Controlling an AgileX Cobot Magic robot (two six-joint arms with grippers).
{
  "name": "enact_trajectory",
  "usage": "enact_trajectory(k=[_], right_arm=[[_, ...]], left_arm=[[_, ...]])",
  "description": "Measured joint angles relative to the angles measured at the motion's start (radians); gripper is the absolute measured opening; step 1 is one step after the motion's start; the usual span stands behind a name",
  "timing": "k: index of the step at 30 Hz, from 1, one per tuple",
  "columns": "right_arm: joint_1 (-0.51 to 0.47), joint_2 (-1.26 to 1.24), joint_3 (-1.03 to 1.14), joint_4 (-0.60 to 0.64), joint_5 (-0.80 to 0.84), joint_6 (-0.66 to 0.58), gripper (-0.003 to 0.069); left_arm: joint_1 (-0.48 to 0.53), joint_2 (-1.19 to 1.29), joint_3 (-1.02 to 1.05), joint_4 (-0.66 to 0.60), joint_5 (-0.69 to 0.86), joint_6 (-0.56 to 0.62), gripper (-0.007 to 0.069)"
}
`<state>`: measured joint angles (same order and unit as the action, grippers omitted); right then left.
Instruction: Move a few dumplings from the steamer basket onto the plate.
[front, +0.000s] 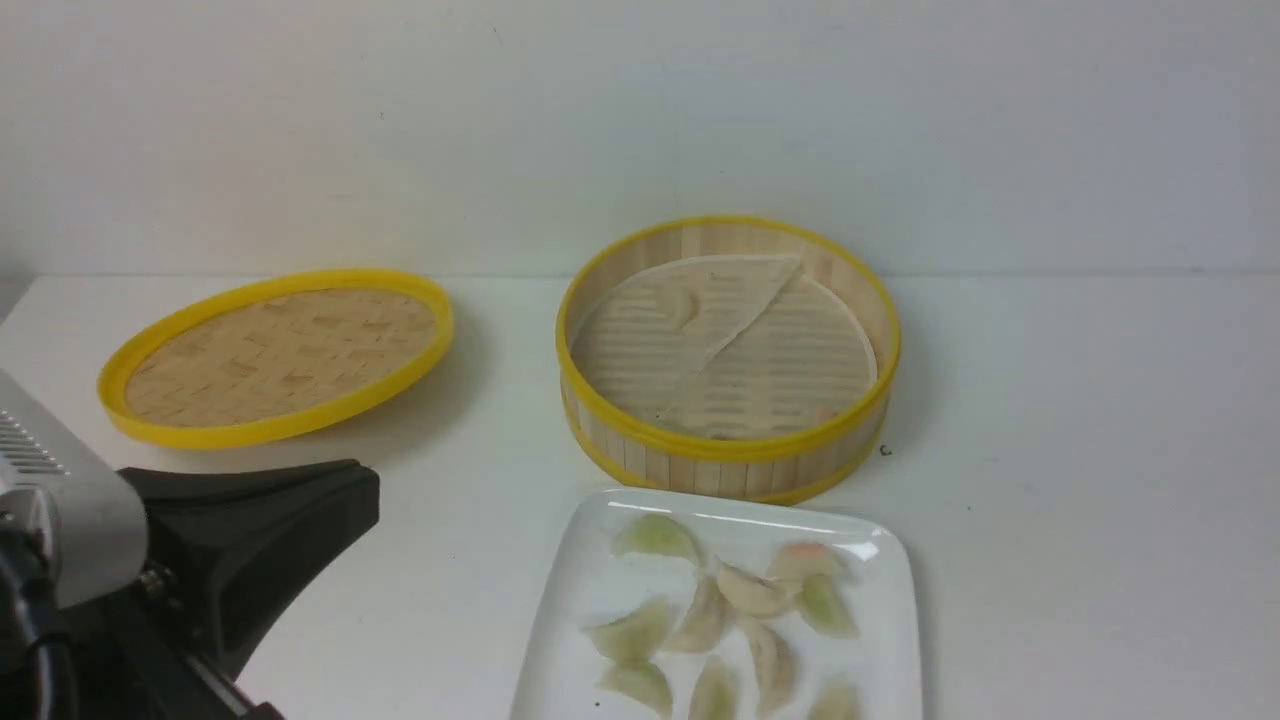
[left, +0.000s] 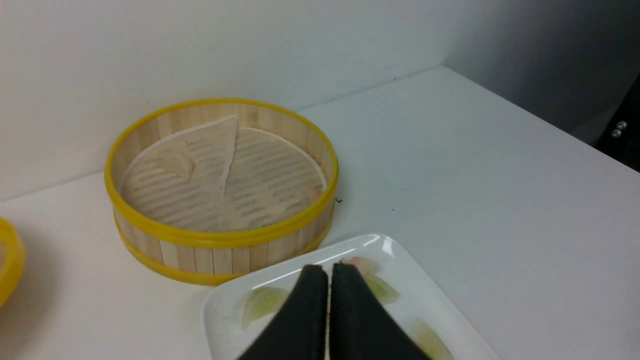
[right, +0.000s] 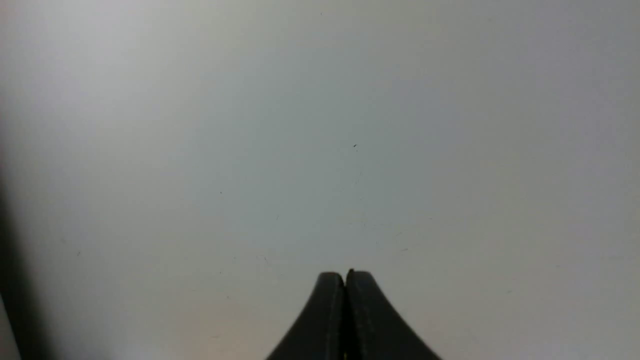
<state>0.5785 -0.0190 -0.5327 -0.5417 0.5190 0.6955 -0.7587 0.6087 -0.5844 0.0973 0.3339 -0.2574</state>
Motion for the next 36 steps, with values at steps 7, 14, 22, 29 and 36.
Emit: enact_trajectory(k=[7,14,22,29,36], right_arm=[[0.0,0.0,0.0,0.0,0.0,0.0,-0.0015],[0.0,0.0,0.0,0.0,0.0,0.0,-0.0015],[0.0,0.0,0.0,0.0,0.0,0.0,-0.0015],[0.0,0.0,0.0,0.0,0.0,0.0,-0.0015],[0.0,0.0,0.0,0.0,0.0,0.0,-0.0015]], left_arm=[[0.0,0.0,0.001,0.001,0.0,0.0,-0.0006],[0.0,0.0,0.002,0.003,0.0,0.0,-0.0006],[0.072,-0.075,0.056,-0.032,-0.019,0.157,-0.0006],[0.397,-0.371,0.332,-0.111,-0.088,0.257,-0.0006],[0.631,-0.609,0.586,-0.113,-0.086,0.264,-0.0006]])
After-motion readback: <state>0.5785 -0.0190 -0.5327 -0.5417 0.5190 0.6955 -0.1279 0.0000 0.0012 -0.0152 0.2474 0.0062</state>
